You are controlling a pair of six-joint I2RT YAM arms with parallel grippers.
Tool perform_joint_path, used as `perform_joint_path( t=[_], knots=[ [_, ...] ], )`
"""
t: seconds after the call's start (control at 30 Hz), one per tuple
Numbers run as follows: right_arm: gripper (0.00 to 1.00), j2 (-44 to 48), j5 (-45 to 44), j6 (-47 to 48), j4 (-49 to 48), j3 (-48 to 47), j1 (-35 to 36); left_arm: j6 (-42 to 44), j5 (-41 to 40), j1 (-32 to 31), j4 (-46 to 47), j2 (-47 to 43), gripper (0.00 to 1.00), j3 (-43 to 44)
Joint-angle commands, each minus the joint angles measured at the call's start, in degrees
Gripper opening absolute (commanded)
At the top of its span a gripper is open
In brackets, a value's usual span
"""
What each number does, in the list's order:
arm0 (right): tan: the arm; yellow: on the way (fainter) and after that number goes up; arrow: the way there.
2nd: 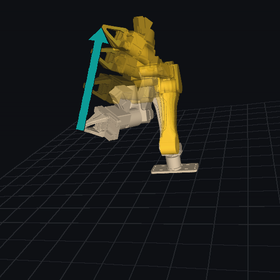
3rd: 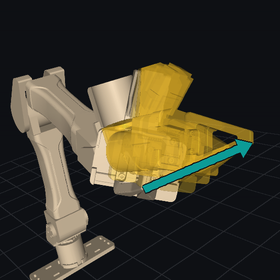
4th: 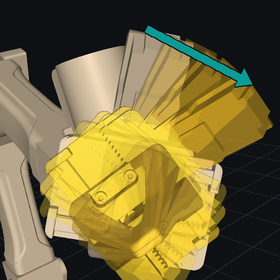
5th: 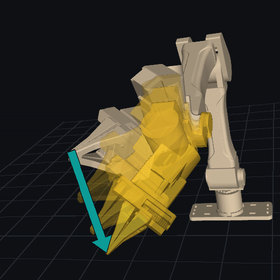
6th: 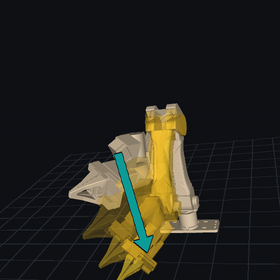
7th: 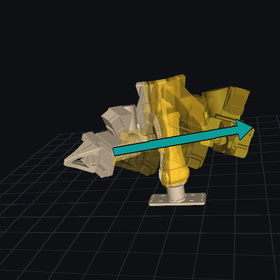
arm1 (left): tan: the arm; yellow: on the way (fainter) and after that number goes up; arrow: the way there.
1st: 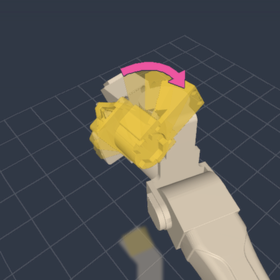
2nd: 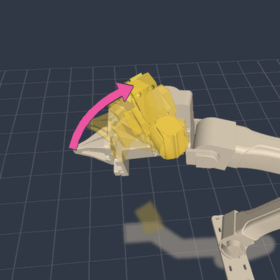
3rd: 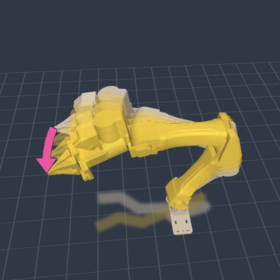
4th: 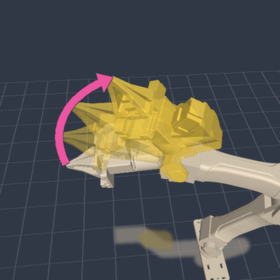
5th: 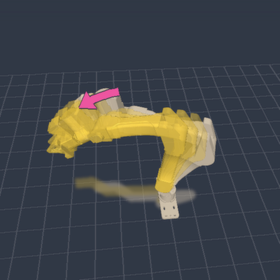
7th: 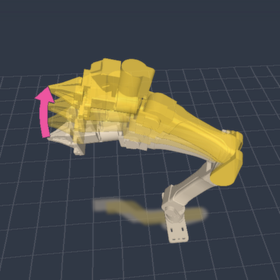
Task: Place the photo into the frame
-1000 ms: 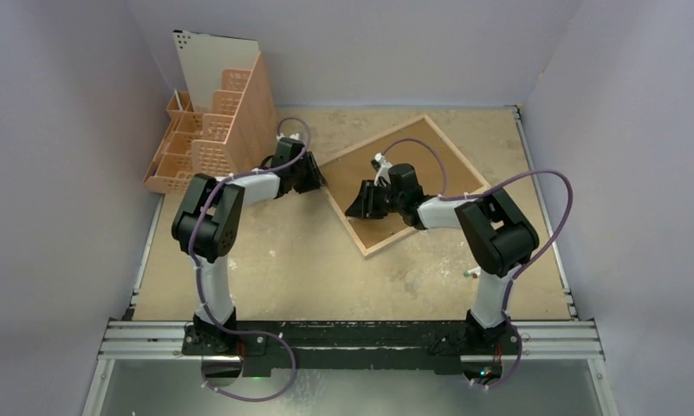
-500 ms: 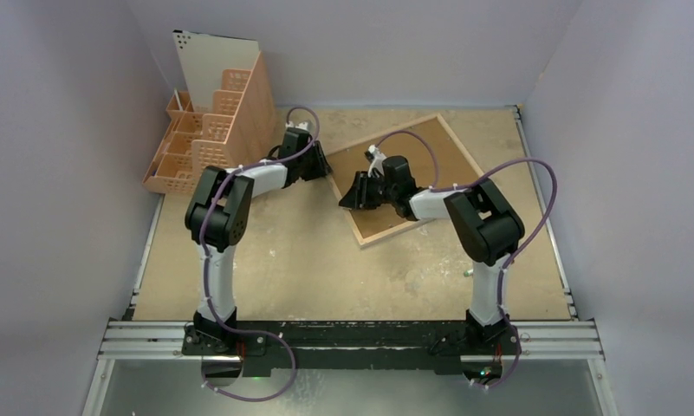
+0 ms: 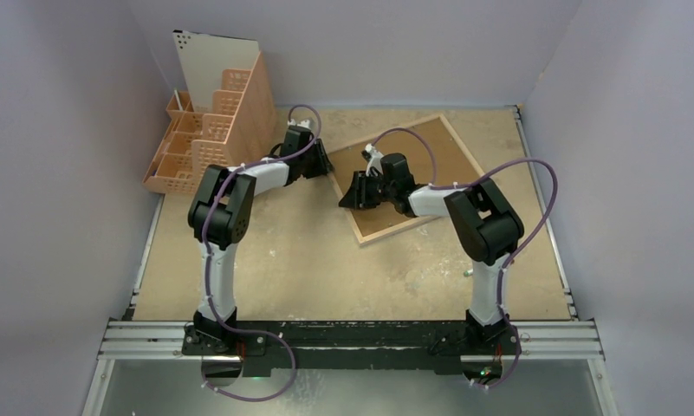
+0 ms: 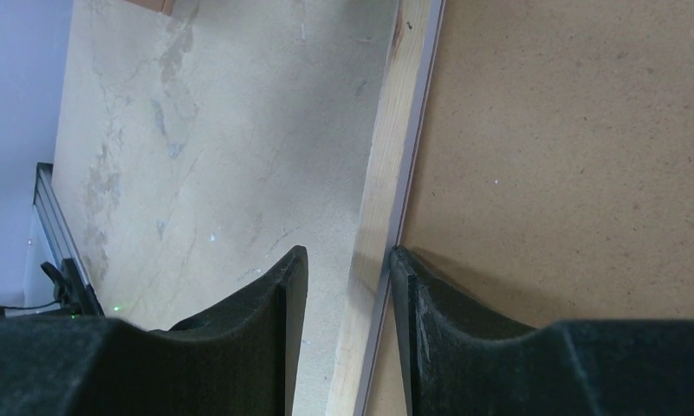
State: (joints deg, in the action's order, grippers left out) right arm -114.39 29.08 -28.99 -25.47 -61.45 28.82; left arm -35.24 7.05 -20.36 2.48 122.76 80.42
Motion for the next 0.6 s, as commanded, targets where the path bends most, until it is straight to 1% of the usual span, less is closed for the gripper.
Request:
perform_joint_path(
  t=[0.0, 0.17, 0.4, 0.57],
  knots=[
    [0.43, 1.2, -1.2, 2.5, 9.2, 0.0, 0.3, 2.9, -3.5, -0.6, -2.0, 4.1, 0.32, 0.3],
    [0.43, 2.1, -4.0, 2.9, 11.3, 0.2, 0.3, 2.7, -3.9, -0.5, -2.2, 4.7, 0.32, 0.3],
    [0.44, 3.6, -4.6, 3.0, 11.1, -0.6, 0.3, 2.6, -3.7, -0.5, -2.1, 4.8, 0.32, 0.3],
    [0.46, 6.0, -5.8, 1.9, 7.2, -0.6, 0.3, 2.7, -3.7, -0.5, -2.1, 4.4, 0.32, -0.2]
  ],
)
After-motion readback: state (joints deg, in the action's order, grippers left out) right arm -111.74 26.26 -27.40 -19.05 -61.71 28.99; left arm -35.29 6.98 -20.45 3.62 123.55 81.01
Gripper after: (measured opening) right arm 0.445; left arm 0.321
